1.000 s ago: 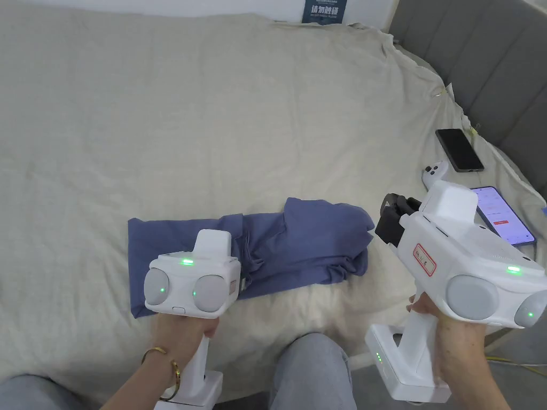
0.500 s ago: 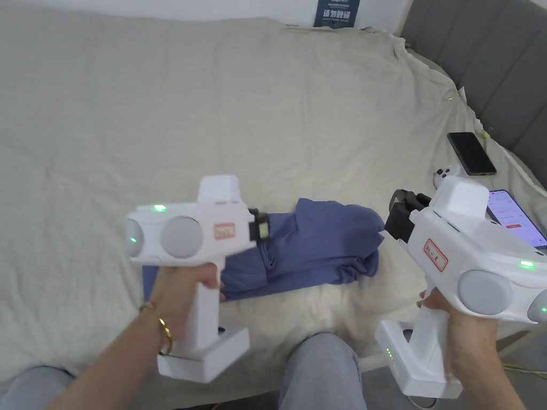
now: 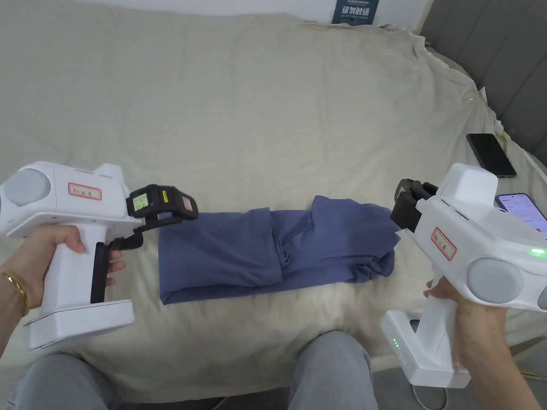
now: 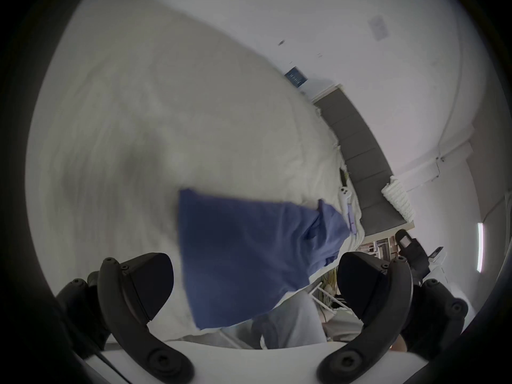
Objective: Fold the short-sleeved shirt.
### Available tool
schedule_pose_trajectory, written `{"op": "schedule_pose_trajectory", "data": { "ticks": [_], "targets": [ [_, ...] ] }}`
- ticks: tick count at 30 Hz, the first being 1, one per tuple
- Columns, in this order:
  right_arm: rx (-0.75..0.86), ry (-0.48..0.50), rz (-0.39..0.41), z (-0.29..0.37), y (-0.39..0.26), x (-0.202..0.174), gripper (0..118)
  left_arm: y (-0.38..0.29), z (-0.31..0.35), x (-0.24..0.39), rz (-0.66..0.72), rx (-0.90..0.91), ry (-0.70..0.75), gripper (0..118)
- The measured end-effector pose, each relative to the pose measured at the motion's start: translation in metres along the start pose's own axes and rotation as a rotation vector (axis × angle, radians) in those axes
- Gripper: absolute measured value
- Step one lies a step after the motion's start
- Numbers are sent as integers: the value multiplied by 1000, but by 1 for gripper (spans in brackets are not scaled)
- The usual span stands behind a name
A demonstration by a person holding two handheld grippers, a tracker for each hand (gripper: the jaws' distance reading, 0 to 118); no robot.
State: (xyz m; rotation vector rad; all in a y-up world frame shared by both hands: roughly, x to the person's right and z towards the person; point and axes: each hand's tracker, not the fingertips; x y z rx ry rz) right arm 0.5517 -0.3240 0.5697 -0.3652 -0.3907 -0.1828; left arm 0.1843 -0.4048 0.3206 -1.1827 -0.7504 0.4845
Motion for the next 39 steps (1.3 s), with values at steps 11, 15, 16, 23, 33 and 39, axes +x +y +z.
{"op": "schedule_pose_trajectory", "data": {
  "ticks": [11, 15, 16, 23, 33, 39],
  "targets": [
    [-28, -17, 1, -4, -4, 0, 0, -14, -46, 3, -98, -56, 155, 93],
    [-38, -28, -13, -8, -10, 7, 0, -20, -63, 24, -266, -92, 409, 40],
    [-41, -29, -18, -9, -12, 10, 0, -20, -64, 29, -293, -102, 433, 34],
    [-56, -22, -29, -8, -17, 14, 0, -8, -50, 33, -172, -100, 389, 1],
    [-20, 4, -19, -3, -6, 7, 0, 12, 55, 21, -176, 24, 395, 0],
    [-8, 24, -8, -2, -4, -3, 0, 33, 119, -17, -177, 91, 732, 0]
  ]
}}
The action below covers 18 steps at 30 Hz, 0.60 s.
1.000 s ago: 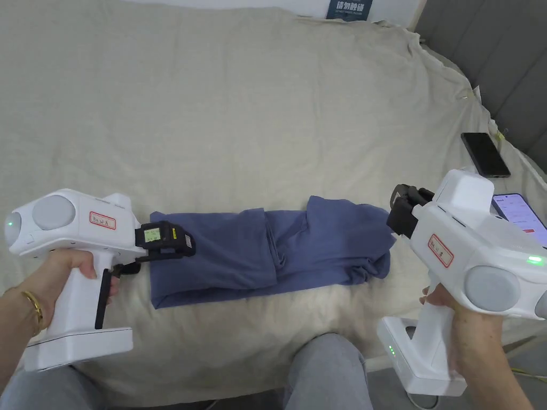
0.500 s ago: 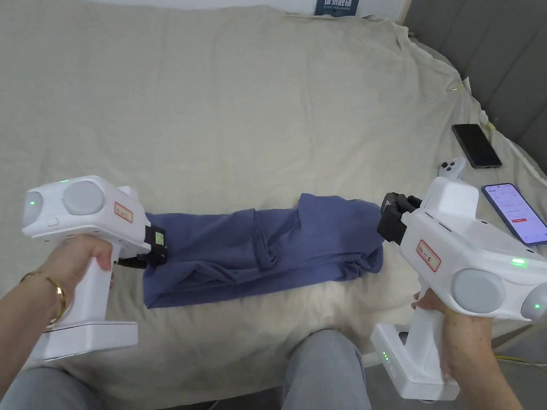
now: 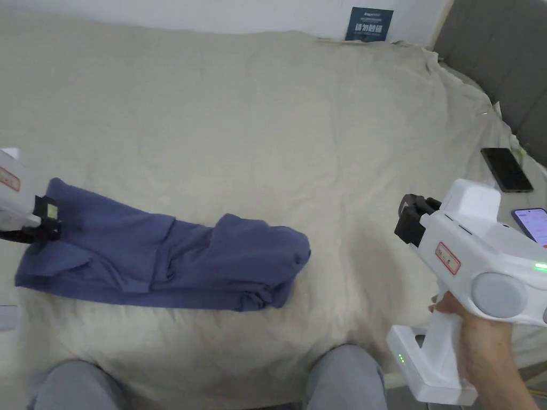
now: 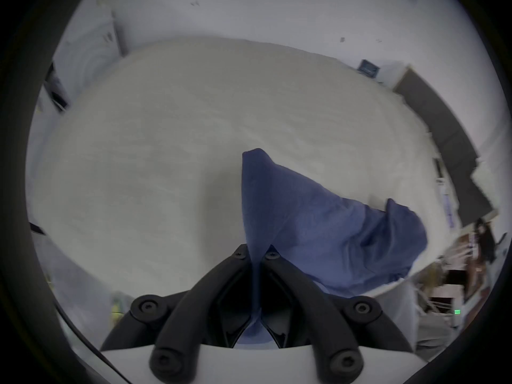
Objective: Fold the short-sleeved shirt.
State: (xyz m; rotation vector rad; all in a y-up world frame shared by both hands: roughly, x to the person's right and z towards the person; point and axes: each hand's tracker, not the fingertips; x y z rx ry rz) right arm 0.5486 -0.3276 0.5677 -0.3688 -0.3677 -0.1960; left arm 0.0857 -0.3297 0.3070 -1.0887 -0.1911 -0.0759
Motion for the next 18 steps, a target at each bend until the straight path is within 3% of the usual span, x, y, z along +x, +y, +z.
{"op": "schedule_pose_trajectory", "data": {
  "ticks": [4, 12, 18],
  "targets": [
    [-1, 10, -4, -3, 0, -2, 0, 3, 13, -2, -69, 45, 147, 0],
    [12, 13, 3, 5, 3, -5, 0, -6, 22, 82, -279, 64, 50, 0],
    [18, -14, -16, 11, 1, 10, 0, -15, 23, 137, -307, 38, -164, 0]
  ]
}}
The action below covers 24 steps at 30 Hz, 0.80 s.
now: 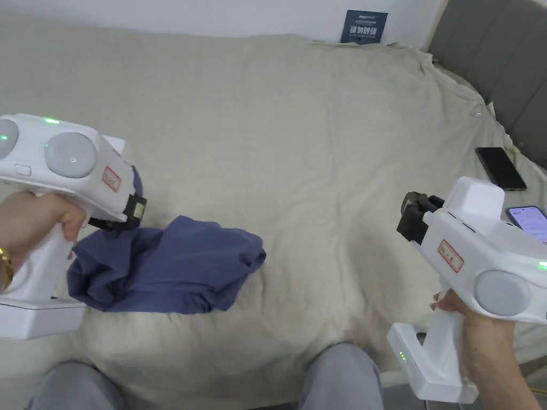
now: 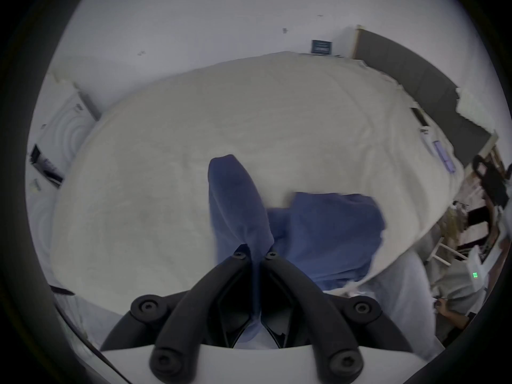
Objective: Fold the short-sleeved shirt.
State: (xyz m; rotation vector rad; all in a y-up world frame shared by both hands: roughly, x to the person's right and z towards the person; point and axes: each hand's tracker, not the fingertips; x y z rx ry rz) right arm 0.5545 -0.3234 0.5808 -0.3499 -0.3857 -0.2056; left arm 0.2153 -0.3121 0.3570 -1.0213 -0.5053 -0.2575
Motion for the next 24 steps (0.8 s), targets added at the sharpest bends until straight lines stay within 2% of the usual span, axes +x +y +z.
{"op": "schedule_pose_trajectory", "data": {
  "ticks": [8, 14, 15, 16, 17, 18, 19, 20, 21, 24],
  "targets": [
    [-17, -27, -21, 3, -10, 15, 0, 0, -51, 67, -3, -58, -96, 0],
    [-23, -45, -16, 6, -12, 18, 0, -7, -84, 107, -49, -103, -48, 1],
    [-23, -49, -15, 7, -12, 18, 0, -8, -87, 112, -69, -103, -35, 4],
    [-24, -51, -19, 7, -12, 19, 0, -10, -91, 115, -60, -98, -37, 14],
    [-26, -51, -21, 7, -12, 19, 0, -10, -92, 115, -59, -94, -55, 29],
    [-29, -54, -20, 7, -13, 19, 0, -6, -97, 112, -49, -94, -106, 60],
    [-30, -56, -18, 7, -13, 20, 0, -5, -94, 110, -27, -99, -188, 84],
    [-31, -57, -16, 7, -13, 20, 0, -5, -91, 110, -17, -100, -246, 104],
    [-35, -57, -15, 6, -14, 20, 0, -6, -87, 109, -2, -96, -293, 118],
    [-40, -55, -8, 6, -14, 18, 0, 3, -68, 105, 3, -39, -381, 118]
  ]
}}
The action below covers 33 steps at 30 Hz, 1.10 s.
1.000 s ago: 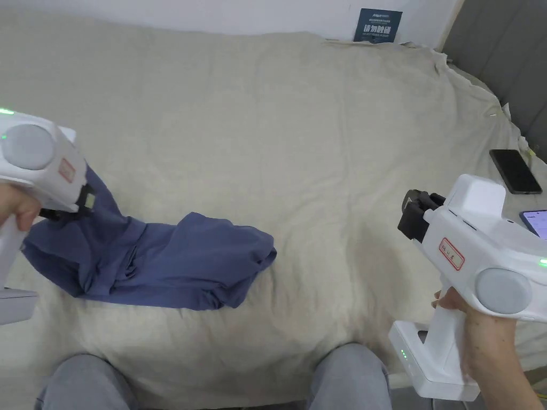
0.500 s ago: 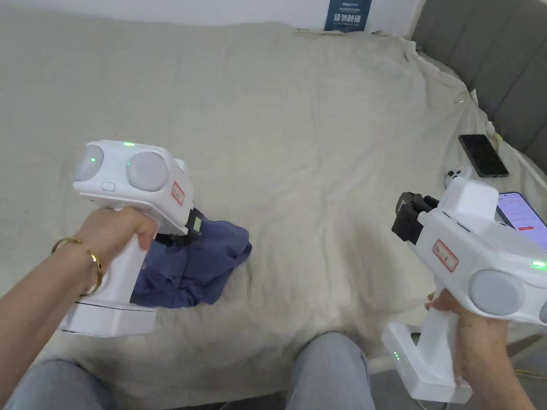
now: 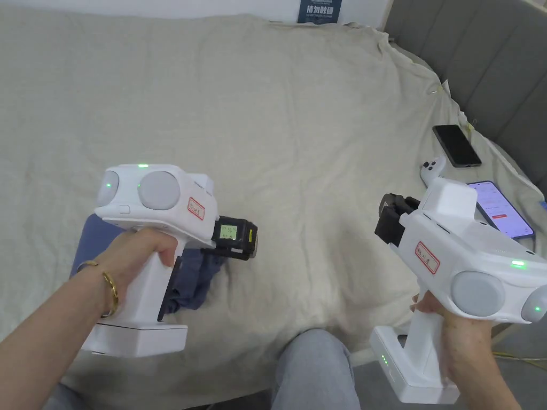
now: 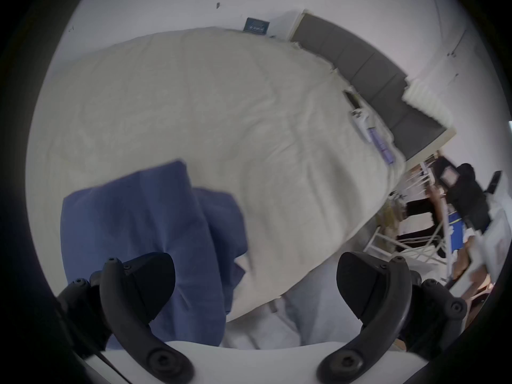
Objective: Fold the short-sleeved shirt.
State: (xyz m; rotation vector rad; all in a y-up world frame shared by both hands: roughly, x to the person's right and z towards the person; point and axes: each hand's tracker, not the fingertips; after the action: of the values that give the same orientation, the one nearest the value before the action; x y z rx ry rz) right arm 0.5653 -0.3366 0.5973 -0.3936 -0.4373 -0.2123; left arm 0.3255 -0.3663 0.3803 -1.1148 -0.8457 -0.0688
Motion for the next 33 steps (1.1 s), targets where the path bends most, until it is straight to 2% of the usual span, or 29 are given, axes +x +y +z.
{"op": "schedule_pose_trajectory", "data": {
  "ticks": [6, 10, 11, 14, 15, 19, 22, 25, 29, 33],
  "targets": [
    [9, 11, 1, 2, 2, -8, 0, 6, 53, -26, 94, 212, 9, 118],
    [8, 24, 3, 1, 3, -15, 0, -8, 61, -48, 123, 296, 160, 112],
    [9, 26, 4, 1, 3, -17, 0, -12, 60, -49, 111, 322, 211, 104],
    [7, 33, 6, -3, 1, -17, 0, -27, 40, -41, 3, 353, 355, 11],
    [5, 37, 7, -4, 1, -18, 0, -32, 35, -38, -38, 359, 385, 0],
    [-6, 38, 16, -4, -2, -18, 0, -48, 12, -21, -65, 369, 330, 0],
    [-14, 31, 8, -3, -4, -16, 0, -58, -16, -6, -148, 362, 362, 0],
    [-14, 20, 0, -1, -5, -12, 0, -61, -43, 4, -156, 284, 363, 0],
    [-17, 14, 2, 0, -5, -10, 0, -78, -81, 15, -270, 185, 421, 0],
    [-19, 15, 5, -1, -6, -7, 0, -74, -84, 20, -254, 201, 437, 0]
  ]
}}
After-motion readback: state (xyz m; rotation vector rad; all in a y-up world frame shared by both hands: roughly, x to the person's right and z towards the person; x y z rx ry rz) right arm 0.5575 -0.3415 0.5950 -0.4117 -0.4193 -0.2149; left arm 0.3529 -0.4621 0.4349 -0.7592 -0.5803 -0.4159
